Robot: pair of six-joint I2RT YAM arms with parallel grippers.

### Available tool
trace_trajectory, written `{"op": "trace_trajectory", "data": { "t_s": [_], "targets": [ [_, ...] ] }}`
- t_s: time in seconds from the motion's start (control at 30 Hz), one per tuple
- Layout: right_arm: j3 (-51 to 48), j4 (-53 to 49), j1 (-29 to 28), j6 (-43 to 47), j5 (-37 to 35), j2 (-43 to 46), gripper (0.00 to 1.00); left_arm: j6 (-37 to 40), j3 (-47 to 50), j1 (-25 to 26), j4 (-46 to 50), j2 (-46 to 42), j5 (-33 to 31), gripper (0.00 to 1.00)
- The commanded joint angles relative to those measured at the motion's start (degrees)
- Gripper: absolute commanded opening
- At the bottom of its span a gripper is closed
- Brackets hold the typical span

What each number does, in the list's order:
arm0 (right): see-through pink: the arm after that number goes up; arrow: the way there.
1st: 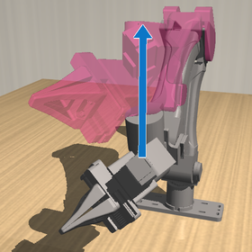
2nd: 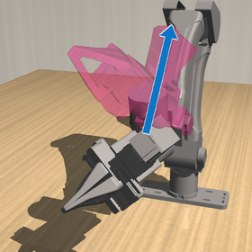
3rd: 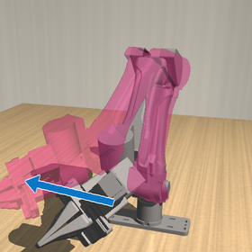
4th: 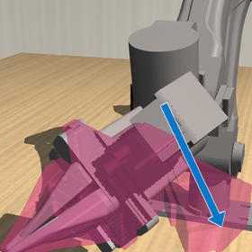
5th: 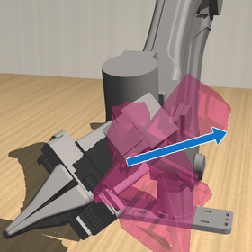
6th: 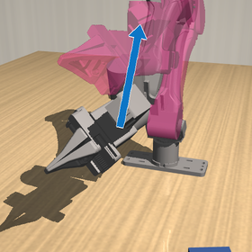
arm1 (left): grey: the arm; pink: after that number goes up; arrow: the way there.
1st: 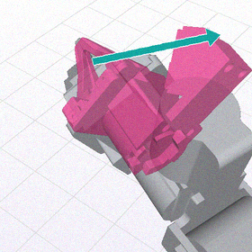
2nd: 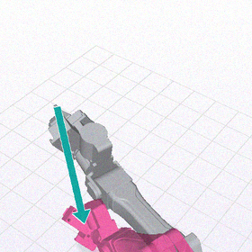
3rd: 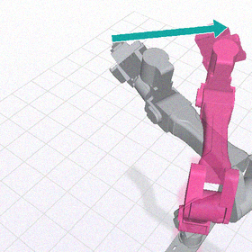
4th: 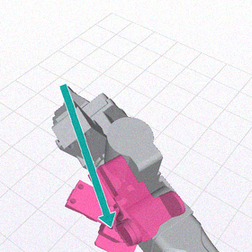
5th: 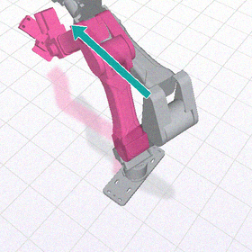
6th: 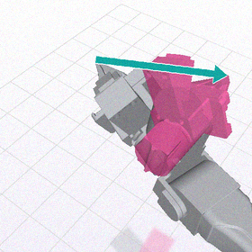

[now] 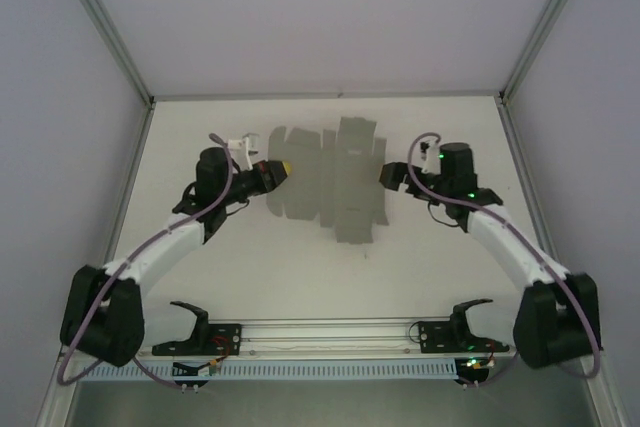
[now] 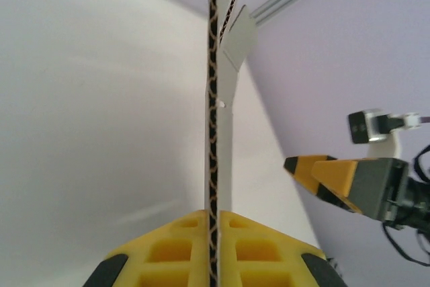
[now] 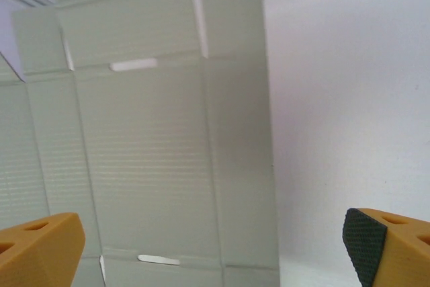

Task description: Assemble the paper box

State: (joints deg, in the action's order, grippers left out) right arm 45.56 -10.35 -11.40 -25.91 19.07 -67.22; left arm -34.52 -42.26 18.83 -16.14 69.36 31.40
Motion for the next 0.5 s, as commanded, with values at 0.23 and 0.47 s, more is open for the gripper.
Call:
{"op": "trace_trajectory", "data": {
  "t_s": [0.23,0.47],
  "targets": [
    [2.4,-4.1,9.8,3.6,28.7,8.0,0.96,-3.8,-3.4,-0.3,-1.2,-11.0,4.9,0.00],
    [1.9,3.1,9.8,0.9,38.1,6.4,0.64,-4.4,-3.7,-0.3,-1.2,-12.7,4.9,0.00]
  ]
}}
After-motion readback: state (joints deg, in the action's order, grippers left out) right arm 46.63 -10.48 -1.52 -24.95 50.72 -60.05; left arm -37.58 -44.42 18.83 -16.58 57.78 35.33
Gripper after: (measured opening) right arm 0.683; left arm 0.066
